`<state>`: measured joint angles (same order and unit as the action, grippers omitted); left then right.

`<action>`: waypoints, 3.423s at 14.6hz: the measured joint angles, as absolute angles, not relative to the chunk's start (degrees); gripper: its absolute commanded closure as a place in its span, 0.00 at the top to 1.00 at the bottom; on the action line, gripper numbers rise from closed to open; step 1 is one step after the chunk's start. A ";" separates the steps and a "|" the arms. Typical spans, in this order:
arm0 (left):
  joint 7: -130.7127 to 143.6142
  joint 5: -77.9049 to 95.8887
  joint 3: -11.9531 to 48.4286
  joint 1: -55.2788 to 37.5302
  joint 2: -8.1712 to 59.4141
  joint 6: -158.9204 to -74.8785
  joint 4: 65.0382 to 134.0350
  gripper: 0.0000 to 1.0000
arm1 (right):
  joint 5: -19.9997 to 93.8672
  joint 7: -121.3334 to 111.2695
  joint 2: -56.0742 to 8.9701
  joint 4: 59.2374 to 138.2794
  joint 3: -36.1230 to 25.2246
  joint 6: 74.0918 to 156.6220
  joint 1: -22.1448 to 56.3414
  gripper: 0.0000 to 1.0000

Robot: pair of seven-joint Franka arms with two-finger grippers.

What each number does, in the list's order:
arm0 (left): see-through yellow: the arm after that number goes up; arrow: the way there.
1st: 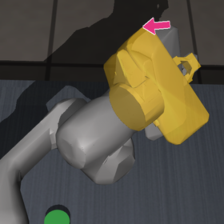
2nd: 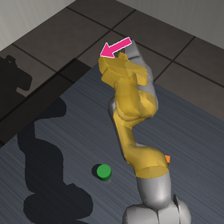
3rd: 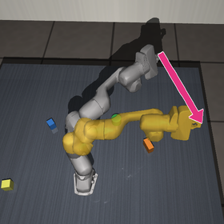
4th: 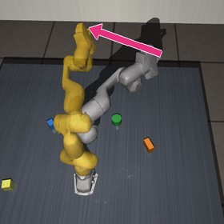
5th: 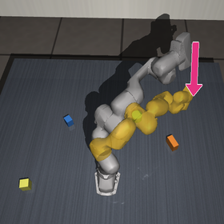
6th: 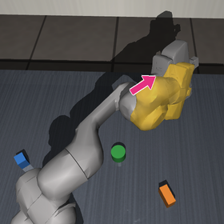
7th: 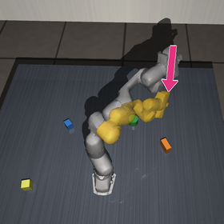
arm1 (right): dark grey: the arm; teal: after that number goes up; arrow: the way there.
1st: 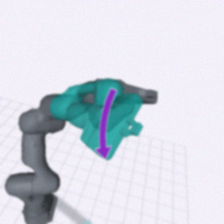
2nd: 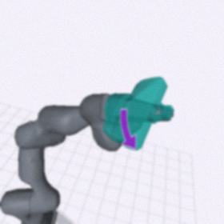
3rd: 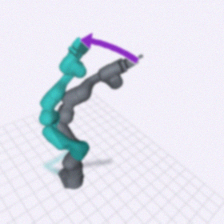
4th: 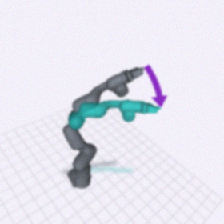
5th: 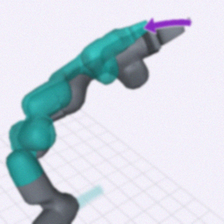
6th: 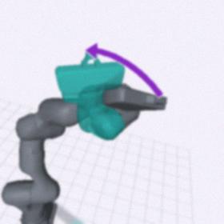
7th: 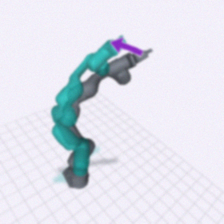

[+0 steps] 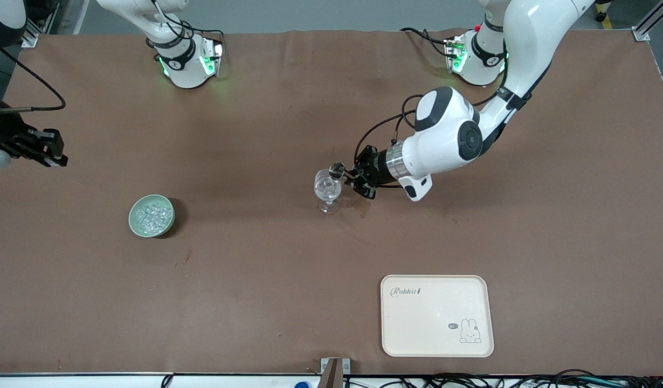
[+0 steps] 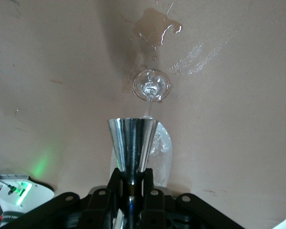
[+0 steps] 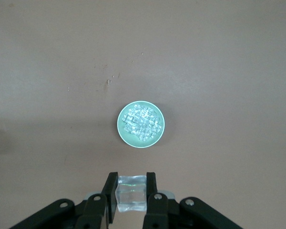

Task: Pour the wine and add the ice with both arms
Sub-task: 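Tilt the jigger to pour into the wine glass with the left gripper, then move the jigger to the tray while the right gripper brings ice over the glass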

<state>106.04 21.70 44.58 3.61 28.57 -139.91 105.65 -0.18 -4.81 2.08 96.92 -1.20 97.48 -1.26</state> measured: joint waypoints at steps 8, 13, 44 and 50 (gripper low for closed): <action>113.42 13.80 44.30 1.86 28.58 -139.91 105.20 0.01 | 1.04 -3.56 2.05 96.92 -1.10 97.48 0.03 0.13; 116.43 10.68 44.23 1.80 28.58 -139.91 104.61 0.01 | 1.04 -3.48 1.36 96.92 -1.14 97.52 0.06 0.13; 132.63 -9.45 43.99 -1.89 28.93 -138.99 103.25 0.01 | 1.07 -3.35 1.23 96.59 -1.08 97.18 0.10 0.14; 133.14 -10.54 43.93 -1.97 28.94 -137.07 102.30 0.01 | 1.07 -3.31 1.23 96.58 -1.08 97.18 0.10 0.14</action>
<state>133.14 -10.54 43.93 -1.97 28.94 -137.07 102.30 1.07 -3.31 1.23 96.58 -1.08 97.18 0.10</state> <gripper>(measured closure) 0.789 0.722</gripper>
